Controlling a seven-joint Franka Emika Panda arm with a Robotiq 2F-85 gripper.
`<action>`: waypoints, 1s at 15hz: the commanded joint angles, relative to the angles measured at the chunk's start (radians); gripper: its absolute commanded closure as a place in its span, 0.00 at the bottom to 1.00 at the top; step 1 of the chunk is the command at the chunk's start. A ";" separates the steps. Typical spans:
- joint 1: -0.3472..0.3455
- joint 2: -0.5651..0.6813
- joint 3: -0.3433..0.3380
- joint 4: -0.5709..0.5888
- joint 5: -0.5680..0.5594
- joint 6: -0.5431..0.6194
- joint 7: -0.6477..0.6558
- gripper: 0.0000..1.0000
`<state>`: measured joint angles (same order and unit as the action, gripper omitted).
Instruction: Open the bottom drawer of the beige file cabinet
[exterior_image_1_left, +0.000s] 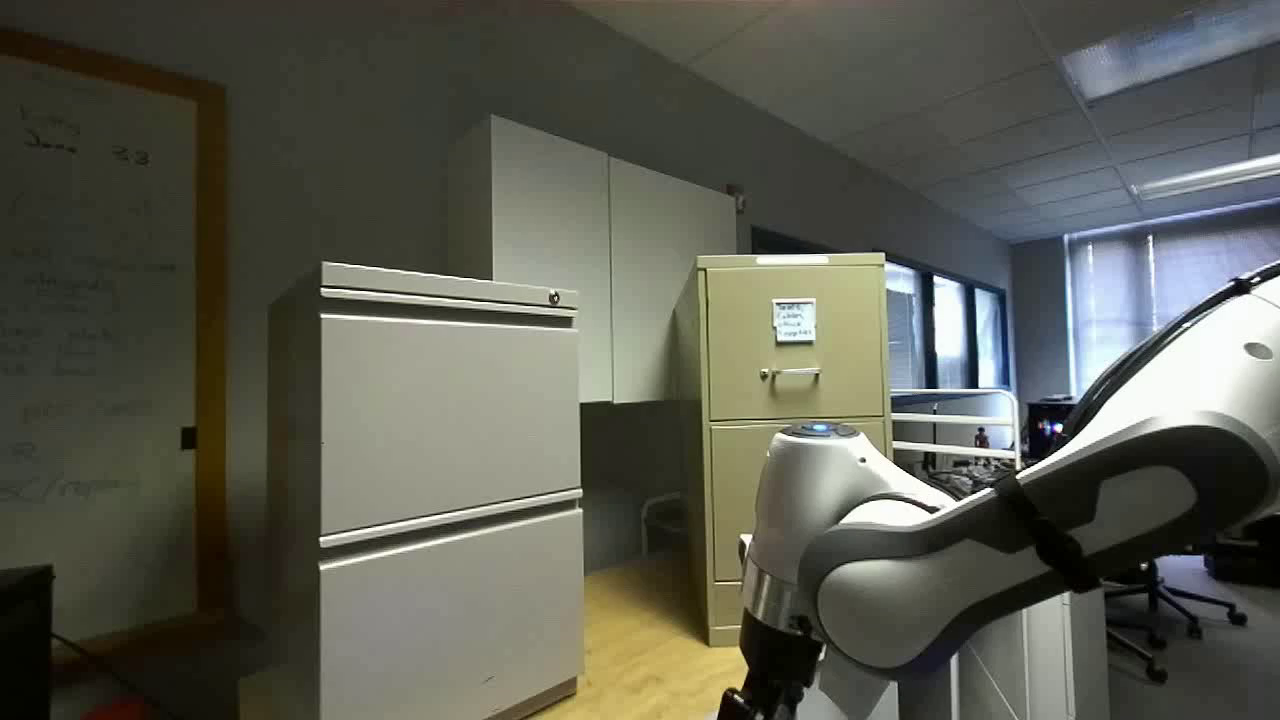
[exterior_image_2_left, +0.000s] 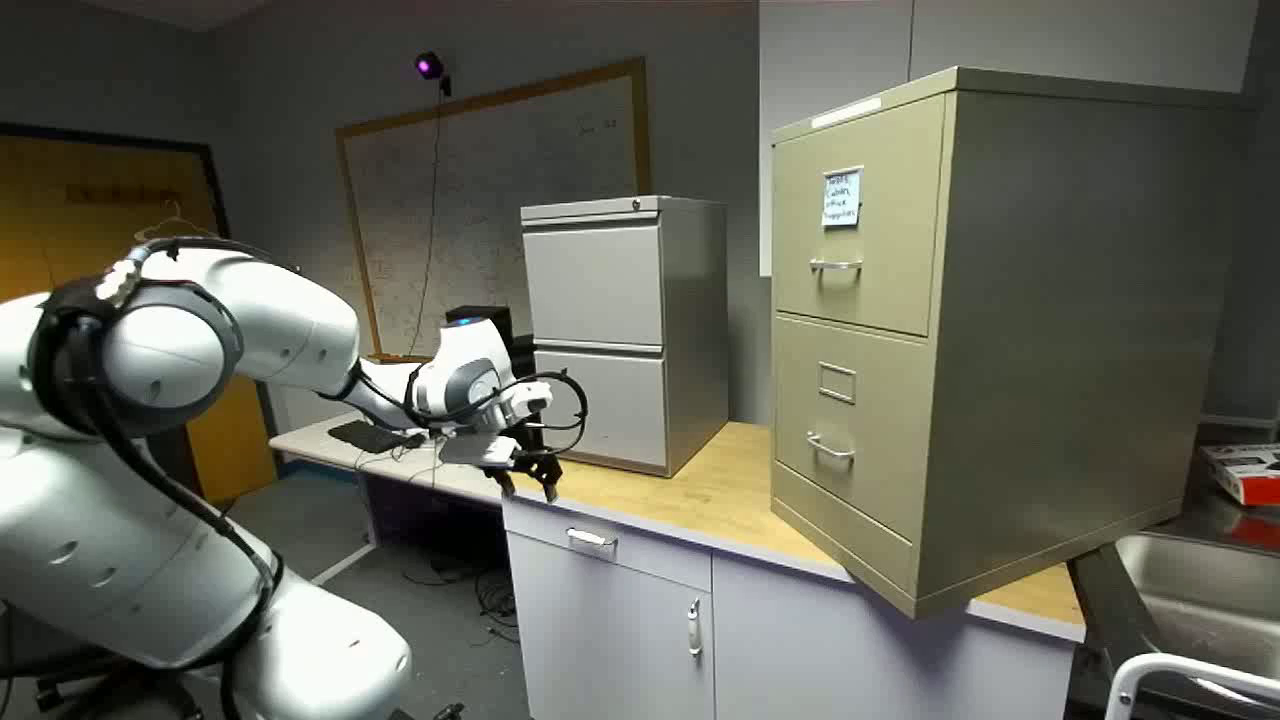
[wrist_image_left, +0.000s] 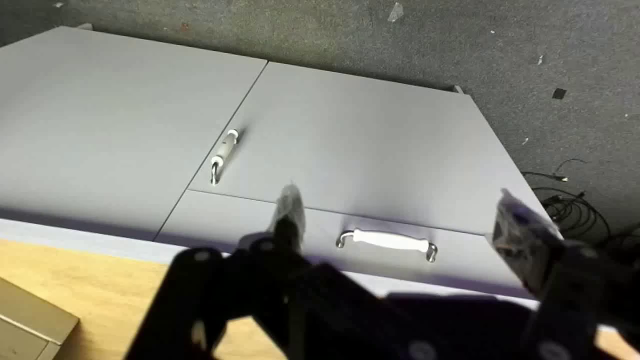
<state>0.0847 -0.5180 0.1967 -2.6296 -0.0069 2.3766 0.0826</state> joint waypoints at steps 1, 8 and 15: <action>0.015 0.001 -0.014 0.002 -0.011 -0.003 0.008 0.00; 0.015 0.001 -0.014 0.002 -0.011 -0.002 0.008 0.00; -0.031 -0.010 -0.141 -0.036 0.014 0.234 -0.041 0.00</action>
<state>0.0717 -0.5170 0.1132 -2.6440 -0.0054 2.5156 0.0742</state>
